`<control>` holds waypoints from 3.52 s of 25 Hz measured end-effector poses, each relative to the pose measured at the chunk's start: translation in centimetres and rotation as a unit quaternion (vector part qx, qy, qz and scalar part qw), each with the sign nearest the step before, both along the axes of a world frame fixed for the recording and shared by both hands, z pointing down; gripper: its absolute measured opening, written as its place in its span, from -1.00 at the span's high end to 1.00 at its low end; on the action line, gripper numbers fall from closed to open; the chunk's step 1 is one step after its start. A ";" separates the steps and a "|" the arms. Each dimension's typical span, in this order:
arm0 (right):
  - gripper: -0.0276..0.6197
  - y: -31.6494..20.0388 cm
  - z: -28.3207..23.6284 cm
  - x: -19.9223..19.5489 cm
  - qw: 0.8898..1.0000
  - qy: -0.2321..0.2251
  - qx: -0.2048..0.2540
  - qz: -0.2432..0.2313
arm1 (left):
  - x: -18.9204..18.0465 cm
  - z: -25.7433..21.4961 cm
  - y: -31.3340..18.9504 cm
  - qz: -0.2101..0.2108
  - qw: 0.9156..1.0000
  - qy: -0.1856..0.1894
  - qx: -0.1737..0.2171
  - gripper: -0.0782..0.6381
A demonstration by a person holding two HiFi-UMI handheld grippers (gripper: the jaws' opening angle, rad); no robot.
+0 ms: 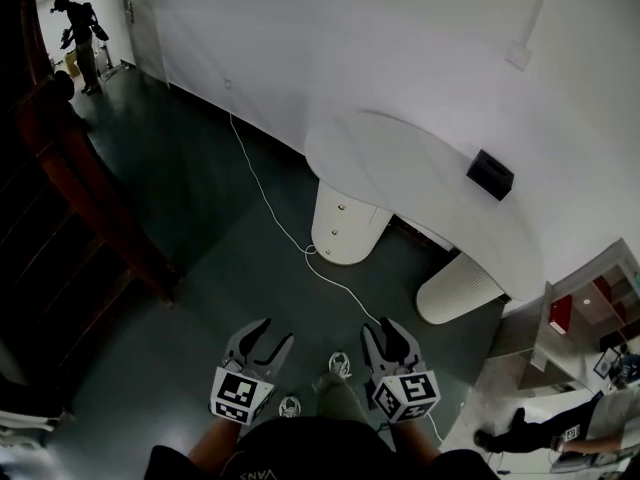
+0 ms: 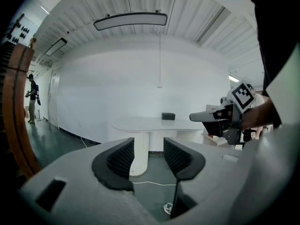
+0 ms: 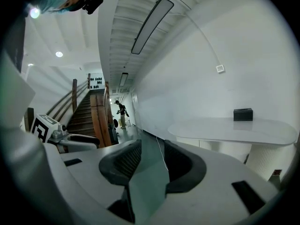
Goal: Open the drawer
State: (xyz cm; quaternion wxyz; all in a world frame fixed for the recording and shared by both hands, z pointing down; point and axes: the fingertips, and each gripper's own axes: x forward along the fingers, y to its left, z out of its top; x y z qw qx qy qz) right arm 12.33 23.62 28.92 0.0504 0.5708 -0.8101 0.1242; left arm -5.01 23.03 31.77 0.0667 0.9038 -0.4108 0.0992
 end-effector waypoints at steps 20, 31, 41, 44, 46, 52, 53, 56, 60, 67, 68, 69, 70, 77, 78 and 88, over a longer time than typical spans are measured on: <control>0.48 -20.9 2.0 6.9 0.994 0.014 -0.015 -0.106 | 6.2 2.5 -18.0 -0.116 0.993 -0.009 -0.026 0.25; 0.52 -26.2 4.6 8.7 0.988 0.005 -0.018 -0.153 | 9.5 6.7 -21.8 -0.150 0.988 -0.031 -0.030 0.25; 0.53 -29.4 6.5 7.3 0.990 0.015 -0.042 -0.134 | 8.1 11.1 -26.4 -0.137 0.989 -0.019 -0.052 0.25; 0.53 -30.6 7.6 6.8 0.990 0.019 -0.057 -0.124 | 7.8 12.6 -28.7 -0.123 0.990 -0.015 -0.060 0.25; 0.53 -31.3 8.5 6.2 0.990 0.022 -0.068 -0.123 | 7.8 13.4 -30.3 -0.109 0.992 -0.013 -0.062 0.25; 0.53 -33.8 10.9 4.5 0.989 0.027 -0.091 -0.111 | 9.2 16.8 -35.1 -0.063 0.996 0.005 -0.070 0.25; 0.53 -34.1 11.3 4.2 0.989 0.026 -0.095 -0.108 | 9.5 17.7 -35.7 -0.055 0.996 0.010 -0.075 0.25; 0.53 -34.9 12.7 3.4 0.989 0.024 -0.106 -0.097 | 10.4 20.0 -37.4 -0.031 0.996 0.017 -0.082 0.25; 0.53 -35.9 14.4 3.4 0.989 0.024 -0.116 -0.084 | 11.6 22.6 -39.8 -0.002 0.997 0.019 -0.076 0.25; 0.53 -37.6 16.6 3.3 0.989 0.026 -0.123 -0.072 | 13.9 26.6 -42.6 0.058 0.996 0.009 -0.064 0.25; 0.53 -37.8 16.9 3.4 0.990 0.027 -0.123 -0.068 | 14.2 26.9 -43.1 0.066 0.996 0.008 -0.060 0.25; 0.53 -38.0 17.2 3.6 0.990 0.027 -0.125 -0.065 | 14.6 27.3 -43.6 0.073 0.996 0.007 -0.055 0.25; 0.53 -38.2 17.4 3.7 0.990 0.028 -0.126 -0.062 | 15.0 27.5 -44.0 0.080 0.996 0.005 -0.050 0.25; 0.53 -39.8 18.3 3.9 0.993 0.012 -0.114 -0.040 | 17.2 28.7 -46.8 0.107 0.994 -0.014 -0.005 0.26; 0.53 -40.1 18.3 3.8 0.993 0.006 -0.113 -0.037 | 17.6 29.0 -47.2 0.107 0.994 -0.017 -0.002 0.26; 0.54 -40.2 20.9 5.3 0.991 -0.008 -0.131 -0.020 | 21.5 32.2 -50.0 0.131 0.991 -0.036 0.010 0.26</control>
